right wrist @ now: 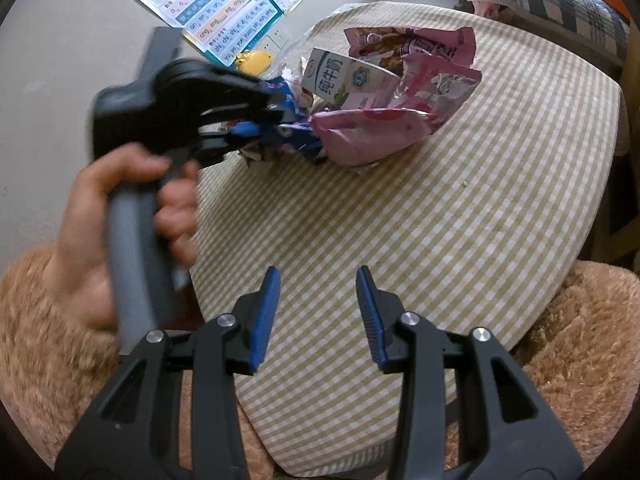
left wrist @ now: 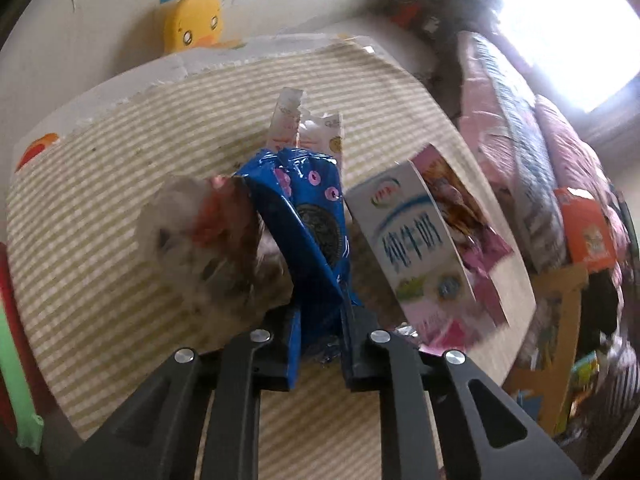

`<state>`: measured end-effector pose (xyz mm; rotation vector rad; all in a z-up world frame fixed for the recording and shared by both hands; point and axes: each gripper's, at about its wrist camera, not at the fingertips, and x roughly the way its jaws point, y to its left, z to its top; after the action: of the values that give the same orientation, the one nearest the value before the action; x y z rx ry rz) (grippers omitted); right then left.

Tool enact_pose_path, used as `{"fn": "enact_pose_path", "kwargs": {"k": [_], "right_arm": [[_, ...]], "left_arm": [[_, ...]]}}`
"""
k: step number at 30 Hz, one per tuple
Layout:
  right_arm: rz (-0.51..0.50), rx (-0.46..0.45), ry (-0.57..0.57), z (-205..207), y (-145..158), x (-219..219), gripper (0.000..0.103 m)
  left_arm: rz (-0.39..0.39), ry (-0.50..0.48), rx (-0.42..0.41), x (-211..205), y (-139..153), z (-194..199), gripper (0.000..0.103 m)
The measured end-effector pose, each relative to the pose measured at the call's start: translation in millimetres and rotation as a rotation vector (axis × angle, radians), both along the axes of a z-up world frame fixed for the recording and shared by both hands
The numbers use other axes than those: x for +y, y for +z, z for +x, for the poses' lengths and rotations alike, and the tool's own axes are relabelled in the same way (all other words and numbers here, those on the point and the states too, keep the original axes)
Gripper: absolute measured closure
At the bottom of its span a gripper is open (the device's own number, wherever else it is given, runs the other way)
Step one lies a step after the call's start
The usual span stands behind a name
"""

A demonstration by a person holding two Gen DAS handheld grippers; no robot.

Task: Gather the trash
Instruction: 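Move both grippers back over the table toward the blue cookie wrapper, then grasp the blue cookie wrapper with the left gripper while the right grasps the pink snack bag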

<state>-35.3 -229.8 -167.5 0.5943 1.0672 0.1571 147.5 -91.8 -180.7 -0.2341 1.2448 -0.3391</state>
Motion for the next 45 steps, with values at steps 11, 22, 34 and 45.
{"fn": "enact_pose_path", "kwargs": {"k": [11,22,34,45], "right_arm": [[-0.010,-0.011,-0.153,17,-1,-36,0.049],[0.060,0.060,-0.341,79,-14,-73,0.033],[-0.083,0.107,-0.158,94,-31,-29,0.084],[-0.211,0.147,0.032,30,-16,0,0.062]], "left_arm": [[0.140,-0.152,-0.104,58,21,-100,0.091],[0.137,-0.182,-0.034,65,-5,-111,0.078],[0.137,-0.163,-0.044,64,0,-116,0.058],[0.197,-0.158,-0.004,60,3,-109,0.057]]}}
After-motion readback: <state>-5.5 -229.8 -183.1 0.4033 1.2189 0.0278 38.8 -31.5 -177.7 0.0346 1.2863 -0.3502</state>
